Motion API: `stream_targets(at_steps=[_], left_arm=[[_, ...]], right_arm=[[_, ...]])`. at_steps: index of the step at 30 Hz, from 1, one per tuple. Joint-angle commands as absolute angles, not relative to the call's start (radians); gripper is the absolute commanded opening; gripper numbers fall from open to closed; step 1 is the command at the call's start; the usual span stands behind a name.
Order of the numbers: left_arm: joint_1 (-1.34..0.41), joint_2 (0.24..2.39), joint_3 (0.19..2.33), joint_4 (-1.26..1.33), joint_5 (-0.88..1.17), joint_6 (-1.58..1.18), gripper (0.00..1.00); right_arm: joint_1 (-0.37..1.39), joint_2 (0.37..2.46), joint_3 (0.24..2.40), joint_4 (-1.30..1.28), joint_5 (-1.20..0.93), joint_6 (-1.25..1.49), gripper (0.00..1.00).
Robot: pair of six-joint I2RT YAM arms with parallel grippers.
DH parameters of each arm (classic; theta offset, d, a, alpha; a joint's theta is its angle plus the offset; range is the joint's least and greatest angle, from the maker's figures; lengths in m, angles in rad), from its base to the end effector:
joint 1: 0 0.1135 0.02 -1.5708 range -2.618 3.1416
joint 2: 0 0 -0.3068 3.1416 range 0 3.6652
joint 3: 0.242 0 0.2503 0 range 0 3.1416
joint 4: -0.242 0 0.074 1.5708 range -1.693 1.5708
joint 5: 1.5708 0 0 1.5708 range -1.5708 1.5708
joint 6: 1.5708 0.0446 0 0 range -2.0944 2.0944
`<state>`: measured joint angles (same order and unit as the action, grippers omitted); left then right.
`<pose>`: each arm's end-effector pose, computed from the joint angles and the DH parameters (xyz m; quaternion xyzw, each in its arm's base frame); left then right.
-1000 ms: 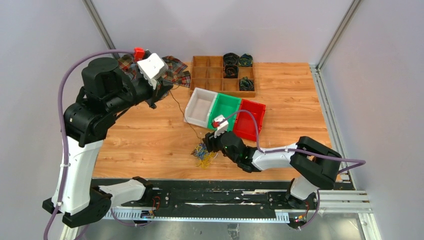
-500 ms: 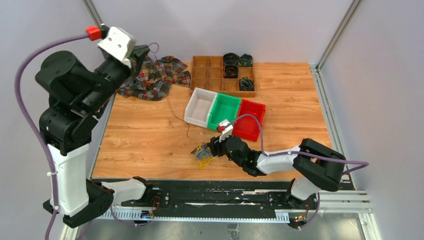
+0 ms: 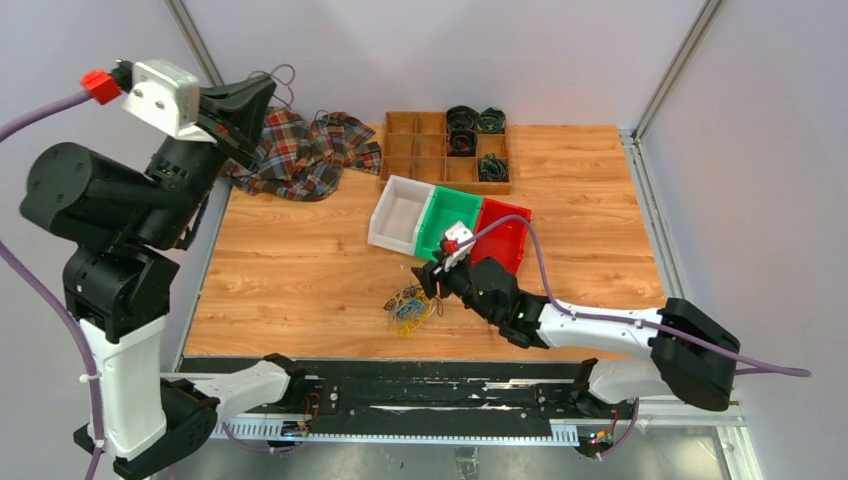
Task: Untangle the cables
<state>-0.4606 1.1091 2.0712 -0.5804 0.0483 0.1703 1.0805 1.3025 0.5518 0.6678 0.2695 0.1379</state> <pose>0.0735 -0.0389 0.6660 0.1927 0.5261 -0.1332 0.8175 0.1394 0.2360 0.2777 -0.2500 0.6909 0.3029 0.6069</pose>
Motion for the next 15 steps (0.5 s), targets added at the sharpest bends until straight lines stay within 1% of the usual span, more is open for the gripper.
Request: stream_targets(at_steps=[1,3,6,10,15], left_arm=[[-0.463,1.1,1.964,-0.581,0.111,0.103,0.0],[-0.464,1.094,1.933,-0.587,0.149,0.076,0.0],[-0.463,1.088,1.892,-0.581,0.226,0.039,0.01],[-0.464,1.1,1.887,-0.598,0.292,0.031,0.0],[-0.463,1.11,1.865,-0.599,0.329,0.025,0.0]], right_arm=[[1.092,1.266,0.701,0.567,0.248,0.031,0.59],[1.091,1.283,0.771,0.525,0.216,0.012,0.59],[1.09,1.315,0.84,0.546,0.152,-0.005,0.6],[1.086,1.389,0.967,0.485,0.082,-0.028,0.61],[1.075,1.443,1.059,0.427,0.085,-0.047,0.59]])
